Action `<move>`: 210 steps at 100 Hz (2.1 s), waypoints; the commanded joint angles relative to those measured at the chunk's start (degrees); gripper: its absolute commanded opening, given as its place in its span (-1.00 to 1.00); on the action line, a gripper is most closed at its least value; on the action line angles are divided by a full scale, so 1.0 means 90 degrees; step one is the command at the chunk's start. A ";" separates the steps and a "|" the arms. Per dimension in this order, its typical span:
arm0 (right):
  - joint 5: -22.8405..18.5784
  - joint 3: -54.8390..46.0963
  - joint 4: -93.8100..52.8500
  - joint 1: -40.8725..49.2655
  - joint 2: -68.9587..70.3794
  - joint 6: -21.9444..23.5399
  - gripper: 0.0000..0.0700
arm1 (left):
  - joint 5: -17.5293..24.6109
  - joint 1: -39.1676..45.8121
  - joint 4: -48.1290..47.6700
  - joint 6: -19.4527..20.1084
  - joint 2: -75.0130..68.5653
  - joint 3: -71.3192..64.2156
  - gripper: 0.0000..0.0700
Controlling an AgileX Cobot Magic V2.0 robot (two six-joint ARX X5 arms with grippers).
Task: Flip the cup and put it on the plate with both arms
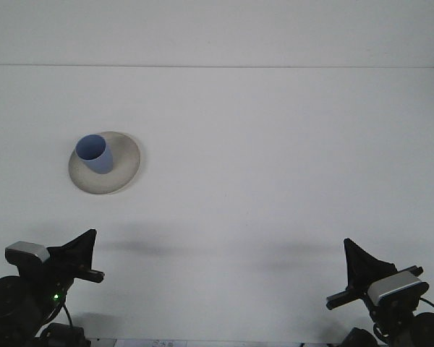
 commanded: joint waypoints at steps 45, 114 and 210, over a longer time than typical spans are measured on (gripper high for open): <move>-0.0002 0.0012 0.0075 0.0051 0.0000 0.0044 -0.98 | -0.1124 0.0639 0.1943 0.2079 -0.1319 -0.2295 -0.95; -0.0002 0.0012 0.0075 0.0051 0.0000 0.0044 -0.98 | -0.2229 0.0716 0.3577 0.1989 -0.1683 -0.4155 -0.95; -0.0508 -0.1207 0.1231 -0.2370 -0.0279 -0.0452 -0.98 | -0.2229 0.0716 0.3577 0.1991 -0.1683 -0.4153 -0.95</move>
